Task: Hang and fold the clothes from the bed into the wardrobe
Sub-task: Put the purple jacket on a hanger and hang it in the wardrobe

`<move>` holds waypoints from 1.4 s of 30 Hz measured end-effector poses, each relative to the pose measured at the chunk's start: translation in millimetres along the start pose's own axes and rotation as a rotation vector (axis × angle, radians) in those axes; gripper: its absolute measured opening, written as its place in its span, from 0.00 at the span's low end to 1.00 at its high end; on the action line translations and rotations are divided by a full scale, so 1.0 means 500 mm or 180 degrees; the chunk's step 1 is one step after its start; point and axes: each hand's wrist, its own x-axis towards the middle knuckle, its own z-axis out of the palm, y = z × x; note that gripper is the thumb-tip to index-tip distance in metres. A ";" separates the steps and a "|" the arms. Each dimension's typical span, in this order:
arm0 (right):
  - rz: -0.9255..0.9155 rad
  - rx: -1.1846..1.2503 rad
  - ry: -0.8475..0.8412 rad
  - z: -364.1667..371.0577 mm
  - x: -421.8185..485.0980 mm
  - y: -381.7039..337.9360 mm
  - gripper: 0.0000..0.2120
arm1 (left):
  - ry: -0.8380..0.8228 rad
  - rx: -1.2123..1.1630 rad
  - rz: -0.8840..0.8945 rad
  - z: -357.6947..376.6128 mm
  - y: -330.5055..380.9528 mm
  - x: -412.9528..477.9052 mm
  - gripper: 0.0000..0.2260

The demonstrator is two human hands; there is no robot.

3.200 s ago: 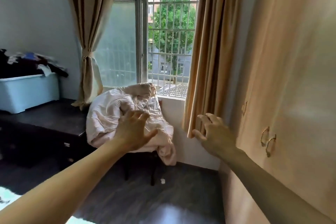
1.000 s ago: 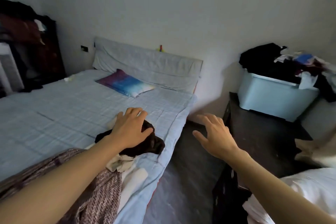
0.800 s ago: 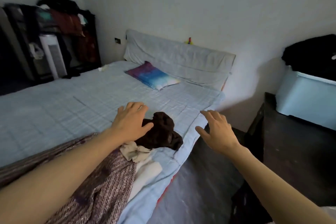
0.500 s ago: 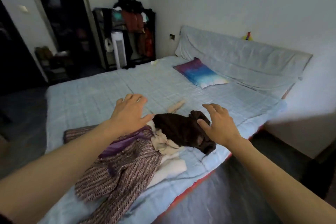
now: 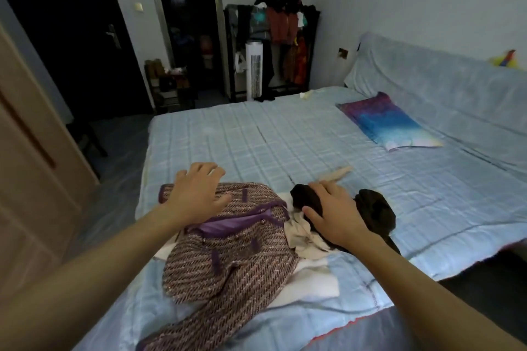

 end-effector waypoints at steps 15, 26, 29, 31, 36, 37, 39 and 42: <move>0.0505 0.0027 -0.0423 0.149 0.263 0.020 0.29 | -0.0448 -0.0261 0.0155 0.196 -0.107 0.257 0.27; 0.0472 0.0392 -0.0778 0.293 0.448 0.143 0.29 | -0.0804 -0.0125 0.0096 0.315 -0.070 0.412 0.26; 0.0429 0.0420 -0.0894 0.329 0.497 0.170 0.28 | -0.0913 -0.0102 0.0146 0.342 -0.061 0.461 0.26; 0.0435 0.0459 -0.0933 0.352 0.529 0.180 0.28 | -0.0940 -0.0171 0.0160 0.363 -0.061 0.493 0.26; 0.0507 0.0532 -0.0948 0.413 0.602 0.187 0.28 | -0.1067 -0.0303 0.0238 0.432 -0.068 0.576 0.27; 0.0547 0.0537 -0.0962 0.429 0.614 0.188 0.28 | -0.1110 -0.0333 0.0267 0.451 -0.069 0.590 0.27; 0.0642 0.0571 -0.1023 0.467 0.638 0.196 0.28 | -0.1189 -0.0384 0.0309 0.497 -0.071 0.617 0.27; 0.0811 0.0655 -0.1263 0.538 0.671 0.217 0.28 | -0.1333 -0.0450 0.0443 0.575 -0.072 0.648 0.25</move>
